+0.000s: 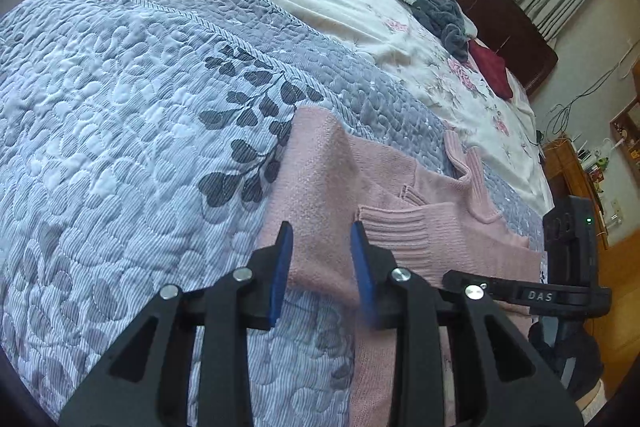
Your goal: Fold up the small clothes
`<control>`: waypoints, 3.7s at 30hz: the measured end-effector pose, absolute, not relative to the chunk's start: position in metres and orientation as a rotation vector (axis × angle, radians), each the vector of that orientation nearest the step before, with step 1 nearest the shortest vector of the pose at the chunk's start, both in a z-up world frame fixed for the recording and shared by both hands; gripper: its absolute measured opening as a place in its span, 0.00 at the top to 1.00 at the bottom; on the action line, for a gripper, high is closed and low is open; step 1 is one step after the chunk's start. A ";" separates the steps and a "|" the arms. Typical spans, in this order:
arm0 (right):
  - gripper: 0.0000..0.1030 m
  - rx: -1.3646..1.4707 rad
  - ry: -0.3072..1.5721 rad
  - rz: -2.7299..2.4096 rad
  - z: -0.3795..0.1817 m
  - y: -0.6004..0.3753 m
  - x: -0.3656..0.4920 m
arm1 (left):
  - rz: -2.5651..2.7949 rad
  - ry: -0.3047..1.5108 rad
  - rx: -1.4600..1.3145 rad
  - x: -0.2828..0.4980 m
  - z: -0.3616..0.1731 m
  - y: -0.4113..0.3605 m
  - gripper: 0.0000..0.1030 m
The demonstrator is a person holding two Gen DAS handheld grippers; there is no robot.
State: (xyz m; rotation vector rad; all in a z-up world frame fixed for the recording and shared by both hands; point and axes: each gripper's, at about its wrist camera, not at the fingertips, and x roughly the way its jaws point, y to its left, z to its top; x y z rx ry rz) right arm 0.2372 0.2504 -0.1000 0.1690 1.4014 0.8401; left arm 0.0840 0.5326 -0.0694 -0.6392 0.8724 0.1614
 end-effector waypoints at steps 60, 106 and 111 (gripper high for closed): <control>0.87 0.047 1.269 0.514 -0.074 0.111 0.262 | -0.018 1.086 -0.464 0.177 -0.128 0.404 0.65; 0.80 0.176 1.266 0.336 -0.121 -0.049 0.274 | -0.040 1.096 -0.205 0.190 -0.126 0.351 0.53; 0.69 0.109 1.268 0.364 -0.105 -0.036 0.281 | -0.057 1.135 -0.232 0.196 -0.119 0.352 0.49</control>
